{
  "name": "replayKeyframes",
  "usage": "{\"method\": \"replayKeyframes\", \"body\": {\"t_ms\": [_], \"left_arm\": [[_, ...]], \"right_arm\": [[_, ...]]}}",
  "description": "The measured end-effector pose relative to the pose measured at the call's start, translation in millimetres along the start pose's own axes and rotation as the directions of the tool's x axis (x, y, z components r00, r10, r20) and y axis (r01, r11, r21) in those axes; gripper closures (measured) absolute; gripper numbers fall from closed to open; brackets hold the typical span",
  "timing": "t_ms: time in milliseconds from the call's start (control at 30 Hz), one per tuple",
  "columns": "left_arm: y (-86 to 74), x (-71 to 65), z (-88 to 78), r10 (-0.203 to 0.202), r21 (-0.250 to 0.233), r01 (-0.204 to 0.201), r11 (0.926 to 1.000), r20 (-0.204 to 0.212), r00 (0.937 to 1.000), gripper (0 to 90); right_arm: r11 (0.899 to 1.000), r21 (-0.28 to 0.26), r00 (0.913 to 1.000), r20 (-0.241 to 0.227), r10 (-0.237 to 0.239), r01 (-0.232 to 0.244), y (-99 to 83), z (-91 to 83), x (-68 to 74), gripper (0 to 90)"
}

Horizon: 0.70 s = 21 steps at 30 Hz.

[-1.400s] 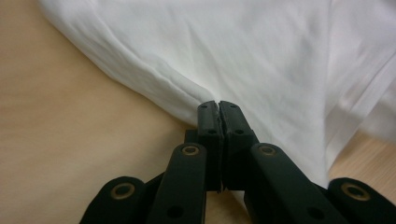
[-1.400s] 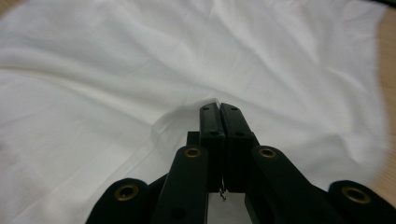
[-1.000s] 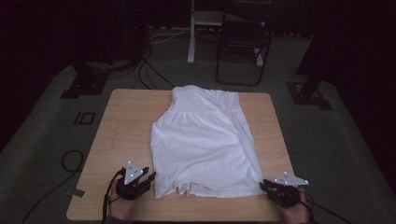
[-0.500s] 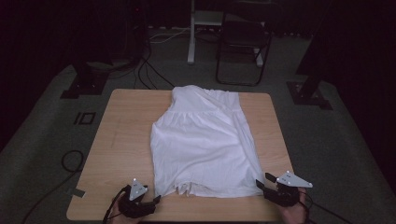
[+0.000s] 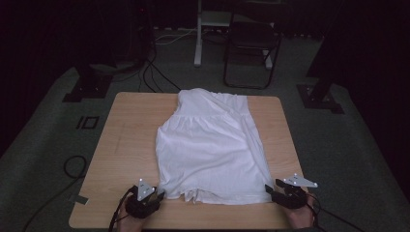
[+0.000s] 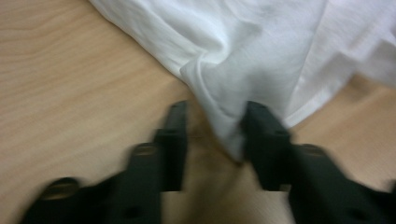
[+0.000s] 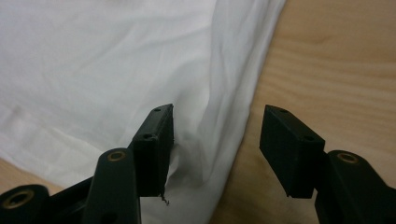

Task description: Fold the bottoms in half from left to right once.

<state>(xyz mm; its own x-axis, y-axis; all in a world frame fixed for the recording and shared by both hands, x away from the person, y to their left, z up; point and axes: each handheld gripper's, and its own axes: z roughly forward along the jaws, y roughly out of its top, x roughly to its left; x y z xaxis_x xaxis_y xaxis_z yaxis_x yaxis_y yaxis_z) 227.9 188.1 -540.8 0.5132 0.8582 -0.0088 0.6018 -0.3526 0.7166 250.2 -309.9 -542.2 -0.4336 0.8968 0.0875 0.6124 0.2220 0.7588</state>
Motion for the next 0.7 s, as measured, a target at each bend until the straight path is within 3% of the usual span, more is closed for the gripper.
{"method": "replayKeyframes", "body": {"t_ms": [100,167,233,300,367,433,500,567,700], "left_arm": [[3.7,10.7,1.0,-0.036,-0.015,0.036,0.9992,-0.02,0.9991,81.4],[6.8,18.4,-5.2,-0.071,-0.063,0.069,0.9956,-0.027,0.9971,85.5],[11.9,24.8,-16.3,-0.083,-0.124,0.077,0.9893,-0.044,0.9956,86.5],[18.3,28.4,-30.9,-0.08,-0.198,0.067,0.9779,-0.056,0.9953,86.7],[24.5,29.9,-47.8,-0.062,-0.269,0.043,0.9623,-0.062,0.9962,86.7],[29.6,28.2,-64.0,-0.037,-0.311,0.014,0.9504,-0.068,0.997,86.7],[32.9,24.9,-76.2,-0.012,-0.337,-0.006,0.9414,-0.05,0.9987,86.7],[34.9,20.0,-80.8,0.023,-0.328,-0.043,0.9437,-0.065,0.9977,86.6],[36.4,17.6,-75.9,0.042,-0.309,-0.063,0.949,-0.074,0.9964,86.1]], "right_arm": [[1.0,-0.032,1.0,0.001,0.0,0.0,6.2,-2.3,-1.1,44.2],[1.0,-0.031,0.9999,0.01,0.0,0.001,10.2,0.0,-1.7,44.3],[1.0,-0.018,0.9998,0.017,0.004,-0.004,12.4,4.9,-3.3,44.6],[1.0,0.012,0.9996,0.025,0.015,-0.016,12.4,10.4,-4.2,46.2],[0.999,0.038,0.9995,0.025,0.017,-0.018,10.8,12.7,-3.9,58.9],[0.999,0.053,1.0,-0.006,0.001,0.0,9.4,12.1,-2.1,69.7],[0.998,0.055,0.9997,-0.02,-0.017,0.018,8.8,10.7,1.4,73.8],[0.999,0.041,0.9997,-0.012,-0.022,0.023,10.2,8.7,4.9,70.6],[0.999,-0.009,0.9989,-0.016,-0.044,0.043,18.4,2.4,16.2,53.8]]}}
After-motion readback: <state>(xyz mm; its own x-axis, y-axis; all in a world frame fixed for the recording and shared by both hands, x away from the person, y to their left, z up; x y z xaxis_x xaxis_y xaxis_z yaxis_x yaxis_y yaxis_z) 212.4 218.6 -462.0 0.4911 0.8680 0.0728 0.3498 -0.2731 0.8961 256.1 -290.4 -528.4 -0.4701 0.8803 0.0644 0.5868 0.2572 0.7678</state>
